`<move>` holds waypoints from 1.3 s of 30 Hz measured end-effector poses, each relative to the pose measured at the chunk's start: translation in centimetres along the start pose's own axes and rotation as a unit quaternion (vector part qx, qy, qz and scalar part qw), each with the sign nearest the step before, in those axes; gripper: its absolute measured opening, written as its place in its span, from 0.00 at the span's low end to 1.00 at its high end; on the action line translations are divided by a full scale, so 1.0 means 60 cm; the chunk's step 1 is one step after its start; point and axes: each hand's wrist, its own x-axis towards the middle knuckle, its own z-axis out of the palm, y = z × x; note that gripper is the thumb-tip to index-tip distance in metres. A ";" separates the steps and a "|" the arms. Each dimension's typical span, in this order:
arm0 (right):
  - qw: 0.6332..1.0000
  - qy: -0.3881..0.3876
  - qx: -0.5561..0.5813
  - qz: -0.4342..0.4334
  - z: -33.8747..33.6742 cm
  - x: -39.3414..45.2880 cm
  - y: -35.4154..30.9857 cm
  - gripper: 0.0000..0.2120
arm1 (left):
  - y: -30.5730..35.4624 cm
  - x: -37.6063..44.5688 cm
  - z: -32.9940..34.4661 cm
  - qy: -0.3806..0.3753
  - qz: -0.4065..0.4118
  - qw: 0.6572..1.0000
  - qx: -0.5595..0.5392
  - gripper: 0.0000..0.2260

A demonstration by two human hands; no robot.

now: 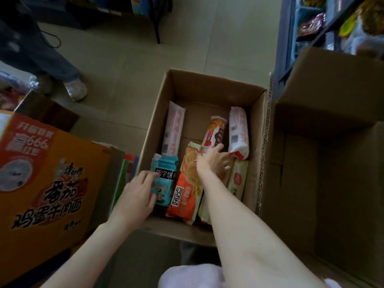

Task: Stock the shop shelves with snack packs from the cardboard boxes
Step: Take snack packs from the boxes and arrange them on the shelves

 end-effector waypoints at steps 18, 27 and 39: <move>0.910 -0.137 0.292 -0.259 -0.431 -0.423 0.167 0.16 | 0.179 -0.173 -0.235 0.167 0.379 0.893 0.174 0.31; 0.975 0.057 0.128 -0.173 -0.502 -0.809 0.566 0.22 | 0.324 -0.521 -0.073 0.125 0.704 0.652 0.253 0.30; 0.929 0.136 0.337 0.074 -0.341 -1.115 0.937 0.36 | 0.420 -0.968 0.159 0.204 0.909 0.343 0.116 0.19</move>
